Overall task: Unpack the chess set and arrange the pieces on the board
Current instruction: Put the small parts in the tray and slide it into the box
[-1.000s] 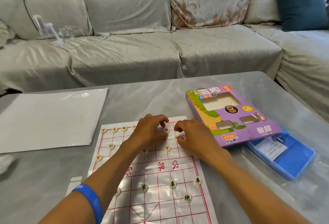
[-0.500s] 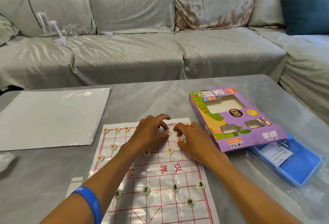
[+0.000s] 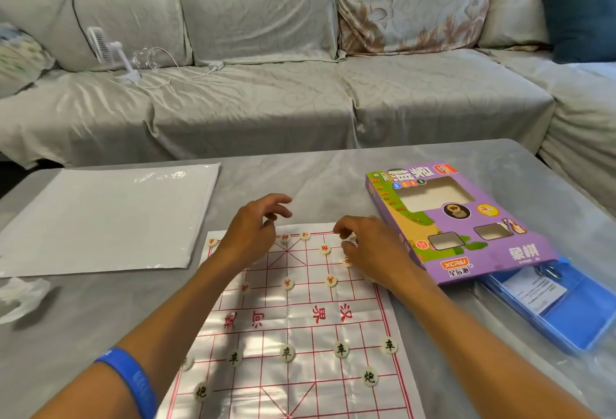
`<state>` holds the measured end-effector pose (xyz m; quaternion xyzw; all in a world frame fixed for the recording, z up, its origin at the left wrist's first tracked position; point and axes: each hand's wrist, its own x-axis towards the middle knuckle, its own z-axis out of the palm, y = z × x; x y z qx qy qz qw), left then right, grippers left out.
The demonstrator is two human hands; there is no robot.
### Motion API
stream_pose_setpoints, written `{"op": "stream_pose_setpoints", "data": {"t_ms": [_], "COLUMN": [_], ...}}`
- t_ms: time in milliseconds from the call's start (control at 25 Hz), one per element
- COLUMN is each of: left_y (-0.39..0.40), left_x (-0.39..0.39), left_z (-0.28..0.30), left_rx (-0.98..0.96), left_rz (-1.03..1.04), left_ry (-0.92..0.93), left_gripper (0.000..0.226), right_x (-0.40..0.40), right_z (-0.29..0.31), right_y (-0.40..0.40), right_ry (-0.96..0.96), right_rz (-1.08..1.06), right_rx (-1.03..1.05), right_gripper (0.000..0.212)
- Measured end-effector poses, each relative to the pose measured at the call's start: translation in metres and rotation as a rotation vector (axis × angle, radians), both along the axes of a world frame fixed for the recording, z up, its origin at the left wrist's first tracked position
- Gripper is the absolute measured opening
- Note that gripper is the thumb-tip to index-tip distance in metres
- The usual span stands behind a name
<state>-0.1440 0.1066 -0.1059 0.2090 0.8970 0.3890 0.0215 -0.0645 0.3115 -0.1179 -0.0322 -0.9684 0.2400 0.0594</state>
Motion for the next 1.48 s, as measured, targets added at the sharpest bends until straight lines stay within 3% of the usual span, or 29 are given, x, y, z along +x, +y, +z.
{"op": "stream_pose_setpoints", "data": {"t_ms": [200, 360, 800, 1040, 1480], "left_y": [-0.039, -0.047, -0.026, -0.003, 0.003], "left_x": [-0.004, -0.002, 0.008, 0.018, 0.023], "left_z": [0.002, 0.000, -0.002, -0.009, -0.014], "left_rx": [-0.024, -0.043, -0.126, -0.162, -0.157], "left_rz": [0.062, 0.071, -0.052, -0.073, -0.090], "left_ry": [-0.004, 0.013, 0.091, 0.110, 0.092], "left_gripper": [0.043, 0.041, 0.040, 0.037, 0.039], "right_x": [-0.011, -0.016, -0.029, -0.031, -0.031], "right_z": [-0.002, -0.005, 0.000, -0.004, -0.011], "right_y": [-0.020, -0.027, 0.008, 0.019, 0.021], "right_ry": [-0.058, -0.040, -0.001, -0.069, -0.053], "right_rz": [0.096, 0.035, -0.081, -0.012, -0.025], "right_rx": [0.083, 0.088, 0.090, 0.172, 0.100], "right_gripper": [0.029, 0.032, 0.044, 0.046, 0.043]}}
